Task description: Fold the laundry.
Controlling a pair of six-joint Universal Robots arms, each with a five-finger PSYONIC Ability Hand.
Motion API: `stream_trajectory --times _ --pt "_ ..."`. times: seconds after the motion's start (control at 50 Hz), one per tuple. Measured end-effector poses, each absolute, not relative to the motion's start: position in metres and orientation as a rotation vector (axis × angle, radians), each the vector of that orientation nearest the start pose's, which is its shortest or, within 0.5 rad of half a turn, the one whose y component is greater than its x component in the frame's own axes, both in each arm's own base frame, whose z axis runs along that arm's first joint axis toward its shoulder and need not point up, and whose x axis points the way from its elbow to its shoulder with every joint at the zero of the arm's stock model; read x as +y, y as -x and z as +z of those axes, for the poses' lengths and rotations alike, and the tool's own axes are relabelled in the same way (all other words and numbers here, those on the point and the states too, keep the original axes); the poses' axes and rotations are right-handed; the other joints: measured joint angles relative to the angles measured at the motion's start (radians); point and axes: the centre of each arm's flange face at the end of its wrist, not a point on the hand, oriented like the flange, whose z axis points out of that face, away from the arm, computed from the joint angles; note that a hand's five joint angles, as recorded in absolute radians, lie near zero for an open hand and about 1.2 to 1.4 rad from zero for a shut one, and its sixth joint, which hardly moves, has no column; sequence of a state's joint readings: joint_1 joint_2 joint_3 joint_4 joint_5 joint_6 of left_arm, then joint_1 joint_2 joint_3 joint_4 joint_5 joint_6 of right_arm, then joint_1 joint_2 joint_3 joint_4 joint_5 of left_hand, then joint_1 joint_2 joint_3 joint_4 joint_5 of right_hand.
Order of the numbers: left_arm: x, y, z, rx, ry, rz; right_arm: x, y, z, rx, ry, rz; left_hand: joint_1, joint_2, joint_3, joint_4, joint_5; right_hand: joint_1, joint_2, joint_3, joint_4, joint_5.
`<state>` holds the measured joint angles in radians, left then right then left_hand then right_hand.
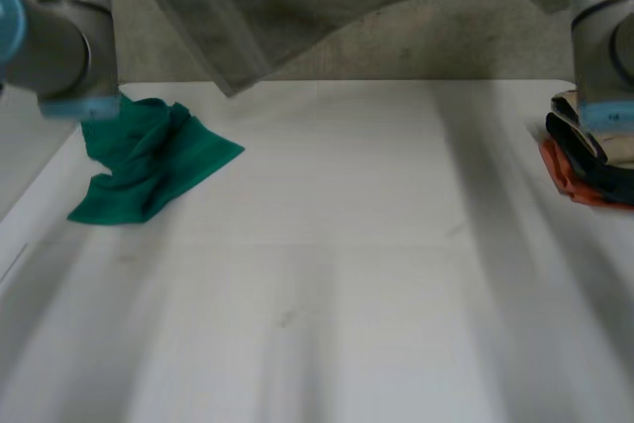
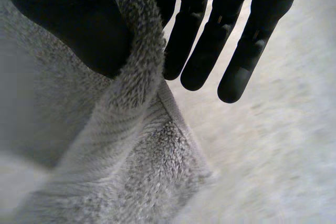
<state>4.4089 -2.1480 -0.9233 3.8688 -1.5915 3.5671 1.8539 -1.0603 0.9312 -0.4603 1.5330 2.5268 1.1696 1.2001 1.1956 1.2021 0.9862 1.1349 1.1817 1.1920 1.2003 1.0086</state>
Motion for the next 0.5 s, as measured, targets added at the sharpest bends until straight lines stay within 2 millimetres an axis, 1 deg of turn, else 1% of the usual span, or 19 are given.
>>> stream_trajectory --times 0.02,0.04,0.06,0.08,0.1,0.12,0.14,0.18,0.2,0.24,0.26,0.28,0.32,0.34,0.36,0.44,0.5 --pt "-0.411 0.264 0.377 1.076 -0.38 -2.797 -0.399 -0.256 0.372 1.439 0.757 -3.004 0.0 0.0 0.0 0.0 0.0 0.0 0.0 0.0 0.0 0.0" --pt "-0.409 0.262 0.358 1.168 -0.416 -2.755 -0.397 -0.258 0.357 1.526 0.818 -2.93 0.0 0.0 0.0 0.0 0.0 0.0 0.0 0.0 0.0 0.0" --pt "-0.405 0.261 0.344 1.231 -0.443 -2.723 -0.396 -0.258 0.344 1.593 0.863 -2.868 0.0 0.0 0.0 0.0 0.0 0.0 0.0 0.0 0.0 0.0" --pt "-0.402 0.26 0.335 1.274 -0.462 -2.701 -0.395 -0.259 0.334 1.645 0.898 -2.818 0.0 0.0 0.0 0.0 0.0 0.0 0.0 0.0 0.0 0.0" --pt "-0.397 0.258 0.317 1.351 -0.496 -2.658 -0.394 -0.26 0.313 1.733 0.954 -2.727 0.0 0.0 0.0 0.0 0.0 0.0 0.0 0.0 0.0 0.0" --pt "-0.397 0.258 0.317 1.351 -0.496 -2.658 -0.394 -0.26 0.313 1.733 0.954 -2.727 0.0 0.0 0.0 0.0 0.0 0.0 0.0 0.0 0.0 0.0" --pt "-0.386 0.254 0.291 1.456 -0.545 -2.596 -0.391 -0.26 0.284 1.85 1.024 -2.594 0.0 0.0 0.0 0.0 0.0 0.0 0.0 0.0 0.0 0.0" --pt "-0.376 0.251 0.269 1.544 -0.587 -2.541 -0.389 -0.26 0.257 1.943 1.074 -2.481 0.0 0.0 0.0 0.0 0.0 0.0 0.0 0.0 0.0 0.0" --pt "-0.369 0.249 0.255 1.6 -0.615 -2.503 -0.387 -0.26 0.238 2.003 1.103 -2.405 0.0 0.0 0.0 0.0 0.0 0.0 0.0 0.0 0.0 0.0" --pt "-0.358 0.247 0.236 1.673 -0.652 -2.45 -0.384 -0.259 0.215 2.076 1.135 -2.309 0.0 0.001 0.0 0.0 0.0 0.0 0.0 0.0 0.0 0.0" --pt "-0.349 0.244 0.223 1.727 -0.681 -2.41 -0.382 -0.258 0.197 2.127 1.156 -2.24 0.0 0.001 0.0 0.0 0.0 0.0 0.0 0.0 0.0 0.0" --pt "-0.344 0.243 0.215 1.755 -0.696 -2.389 -0.38 -0.258 0.185 2.16 1.168 -2.196 0.0 0.001 0.0 0.0 0.0 0.0 0.0 0.0 0.0 0.0" --pt "-0.335 0.241 0.204 1.8 -0.723 -2.354 -0.377 -0.256 0.168 2.208 1.181 -2.131 0.0 0.001 0.0 0.0 0.0 0.0 0.0 -0.001 -0.002 0.0" --pt "-0.332 0.241 0.202 1.811 -0.729 -2.345 -0.376 -0.256 0.165 2.218 1.183 -2.117 0.0 0.001 0.0 0.0 0.0 -0.004 -0.009 -0.012 -0.015 -0.01" --pt "-0.325 0.239 0.195 1.837 -0.75 -2.326 -0.373 -0.254 0.153 2.256 1.188 -2.067 0.0 0.001 0.0 0.0 0.0 -0.016 -0.068 -0.075 -0.081 -0.065" --pt "-0.312 0.236 0.191 1.864 -0.78 -2.308 -0.367 -0.249 0.139 2.318 1.187 -1.983 0.0 0.001 0.0 0.0 0.0 -0.297 -0.348 -0.35 -0.352 -0.341" --pt "-0.307 0.234 0.194 1.861 -0.788 -2.313 -0.363 -0.246 0.135 2.355 1.183 -1.927 0.0 0.001 0.0 0.0 0.0 -0.401 -0.452 -0.455 -0.468 -0.465"
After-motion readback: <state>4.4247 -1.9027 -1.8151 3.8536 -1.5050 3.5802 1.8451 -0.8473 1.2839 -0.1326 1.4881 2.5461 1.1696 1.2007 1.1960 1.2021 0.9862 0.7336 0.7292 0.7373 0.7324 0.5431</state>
